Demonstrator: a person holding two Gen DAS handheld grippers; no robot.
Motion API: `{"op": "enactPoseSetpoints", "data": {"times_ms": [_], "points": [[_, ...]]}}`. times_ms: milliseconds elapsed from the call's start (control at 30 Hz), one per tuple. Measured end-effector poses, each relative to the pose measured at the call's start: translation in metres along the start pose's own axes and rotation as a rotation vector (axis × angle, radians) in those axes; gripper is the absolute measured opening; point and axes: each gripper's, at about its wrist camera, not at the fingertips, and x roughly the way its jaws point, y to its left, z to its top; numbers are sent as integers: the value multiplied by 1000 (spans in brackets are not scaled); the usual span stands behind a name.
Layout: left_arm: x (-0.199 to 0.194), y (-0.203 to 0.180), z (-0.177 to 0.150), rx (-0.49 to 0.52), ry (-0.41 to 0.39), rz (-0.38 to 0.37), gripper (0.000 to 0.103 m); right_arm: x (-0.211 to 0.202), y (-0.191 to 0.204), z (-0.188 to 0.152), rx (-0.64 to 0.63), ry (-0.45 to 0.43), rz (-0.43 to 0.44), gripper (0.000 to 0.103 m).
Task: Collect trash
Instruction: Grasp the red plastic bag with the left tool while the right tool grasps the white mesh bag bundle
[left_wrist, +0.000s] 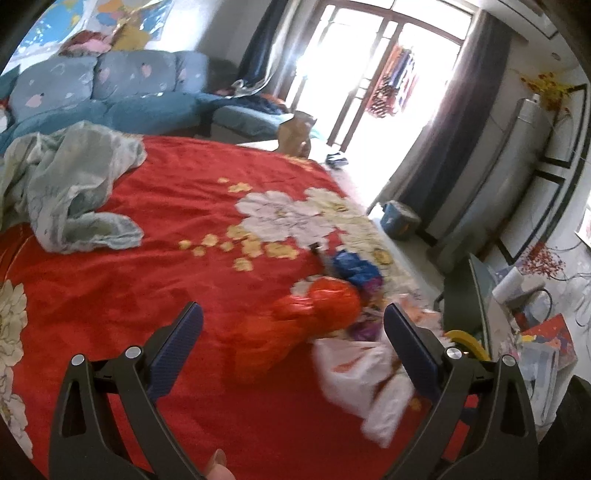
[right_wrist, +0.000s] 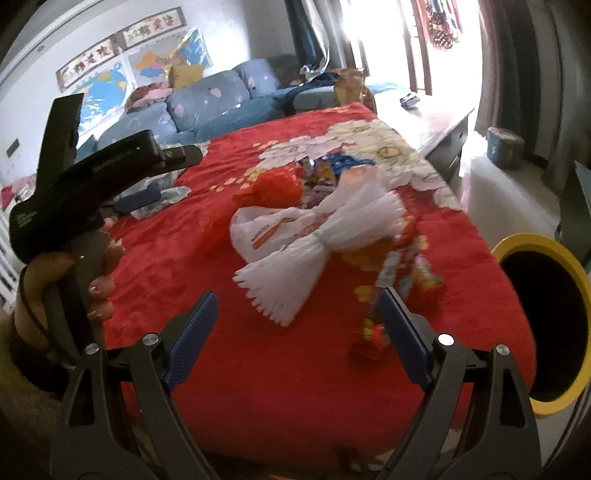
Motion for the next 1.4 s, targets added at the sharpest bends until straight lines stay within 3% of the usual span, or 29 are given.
{"op": "enactPoseSetpoints", "data": {"times_ms": [233, 400, 500, 600, 667, 900, 1133, 1400], "points": [[23, 26, -9, -33, 67, 28, 95, 25, 9, 1, -2, 48, 35, 77], [39, 35, -16, -53, 119, -6, 91, 45, 7, 1, 35, 92, 47, 71], [48, 36, -21, -57, 149, -24, 79, 56, 3, 0, 69, 115, 64, 60], [55, 36, -26, -66, 172, -47, 68, 62, -1, -1, 77, 129, 71, 38], [60, 36, -29, -68, 183, -53, 55, 60, -2, -4, 72, 130, 73, 27], [65, 33, -31, -42, 198, -81, 19, 53, -1, -5, 36, 112, 87, 13], [53, 22, -28, -9, 140, -107, 12, 48, -3, -4, 23, 101, 85, 10], [31, 23, -16, -16, 77, -108, 11, 35, 3, -1, -24, 63, 91, 8]]}}
